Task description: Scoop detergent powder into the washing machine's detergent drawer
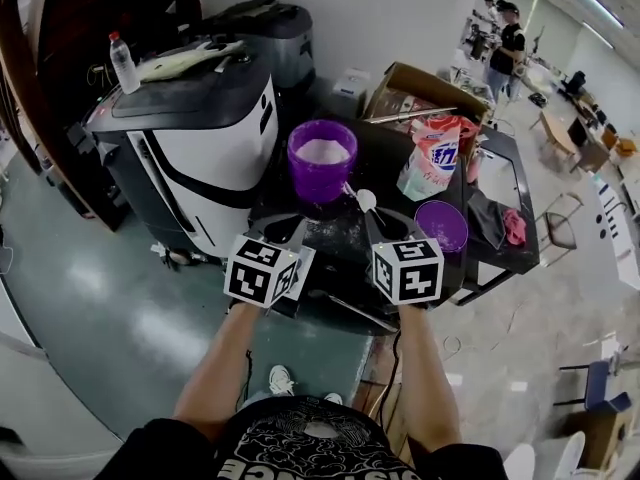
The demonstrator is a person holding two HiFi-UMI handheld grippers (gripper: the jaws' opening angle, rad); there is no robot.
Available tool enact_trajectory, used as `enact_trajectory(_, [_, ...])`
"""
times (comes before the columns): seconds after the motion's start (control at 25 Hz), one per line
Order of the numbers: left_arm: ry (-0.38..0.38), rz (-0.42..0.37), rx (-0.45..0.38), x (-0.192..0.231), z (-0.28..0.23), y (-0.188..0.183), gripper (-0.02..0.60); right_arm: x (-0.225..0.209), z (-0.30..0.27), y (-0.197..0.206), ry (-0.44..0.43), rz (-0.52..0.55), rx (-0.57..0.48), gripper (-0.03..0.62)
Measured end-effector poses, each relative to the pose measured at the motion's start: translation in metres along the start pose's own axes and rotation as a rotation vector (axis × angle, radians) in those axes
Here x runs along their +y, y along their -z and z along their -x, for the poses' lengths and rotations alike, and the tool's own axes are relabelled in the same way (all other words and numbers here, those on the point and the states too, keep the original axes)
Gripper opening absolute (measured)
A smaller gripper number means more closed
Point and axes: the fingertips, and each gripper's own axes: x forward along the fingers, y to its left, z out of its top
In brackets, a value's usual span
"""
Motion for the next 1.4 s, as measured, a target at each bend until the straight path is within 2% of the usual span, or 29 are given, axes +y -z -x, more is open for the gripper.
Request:
enact_trajectory(0.48, [0.056, -0.045, -0.024, -0.039, -0.03, -0.028, 0.002, -0.05, 0.048, -0.001, 0.142, -0.064, -0.073, 0.038])
enact_trajectory(0.92, [0.075, -0.066, -0.05, -0.056, -0.038, -0.042, 0.002, -0.068, 0.066, 0.003, 0.192, -0.087, -0.083, 0.04])
enact_trajectory(1.4, [0.074, -0.071, -0.051, -0.064, -0.039, -0.044, 0.002, -0.076, 0.075, 0.004, 0.209, -0.101, -0.087, 0.04])
